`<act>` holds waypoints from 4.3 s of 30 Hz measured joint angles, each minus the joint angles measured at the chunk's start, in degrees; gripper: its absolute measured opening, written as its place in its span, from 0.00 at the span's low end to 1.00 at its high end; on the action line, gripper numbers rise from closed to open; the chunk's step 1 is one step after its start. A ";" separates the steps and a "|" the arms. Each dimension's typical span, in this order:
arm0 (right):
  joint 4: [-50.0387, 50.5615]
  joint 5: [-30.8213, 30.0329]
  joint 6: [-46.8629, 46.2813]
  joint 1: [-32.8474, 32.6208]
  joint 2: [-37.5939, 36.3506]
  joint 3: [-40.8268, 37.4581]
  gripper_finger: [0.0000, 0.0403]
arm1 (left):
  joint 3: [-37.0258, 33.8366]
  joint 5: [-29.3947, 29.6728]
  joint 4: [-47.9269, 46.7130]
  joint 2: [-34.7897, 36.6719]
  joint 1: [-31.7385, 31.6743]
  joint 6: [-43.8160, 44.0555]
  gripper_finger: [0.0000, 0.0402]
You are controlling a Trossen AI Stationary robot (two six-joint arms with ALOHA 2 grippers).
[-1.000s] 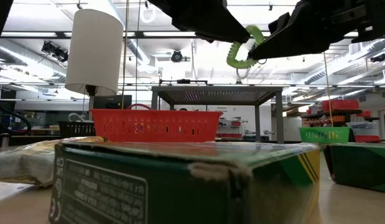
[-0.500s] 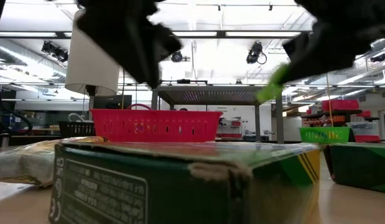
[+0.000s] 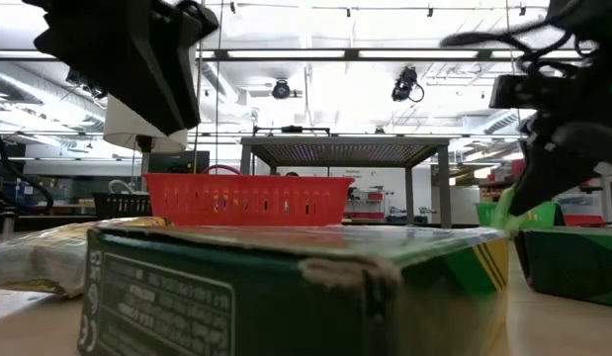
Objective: Pick & Place Office Desk Supplies
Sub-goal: Put the green spring keychain into the green bin, then put the crayons box into the black bin
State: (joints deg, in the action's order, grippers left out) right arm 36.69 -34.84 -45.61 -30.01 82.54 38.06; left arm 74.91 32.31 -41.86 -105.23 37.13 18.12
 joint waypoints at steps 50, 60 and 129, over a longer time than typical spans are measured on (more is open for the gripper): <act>34.86 -10.43 -25.40 32.17 -0.03 2.25 0.46 | 0.00 29.60 -16.23 -0.01 17.33 25.92 0.25; 34.63 -15.95 -25.50 33.07 -0.02 2.25 0.50 | 0.00 30.25 -19.06 -0.02 17.59 30.46 0.25; -36.57 13.71 24.09 -6.49 -0.09 2.25 0.48 | -0.02 -31.98 69.34 -4.69 2.90 -29.25 0.23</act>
State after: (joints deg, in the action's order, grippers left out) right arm 0.12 -21.13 -21.52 -36.50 82.46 40.32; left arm 74.89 0.34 27.48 -109.92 40.03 -11.13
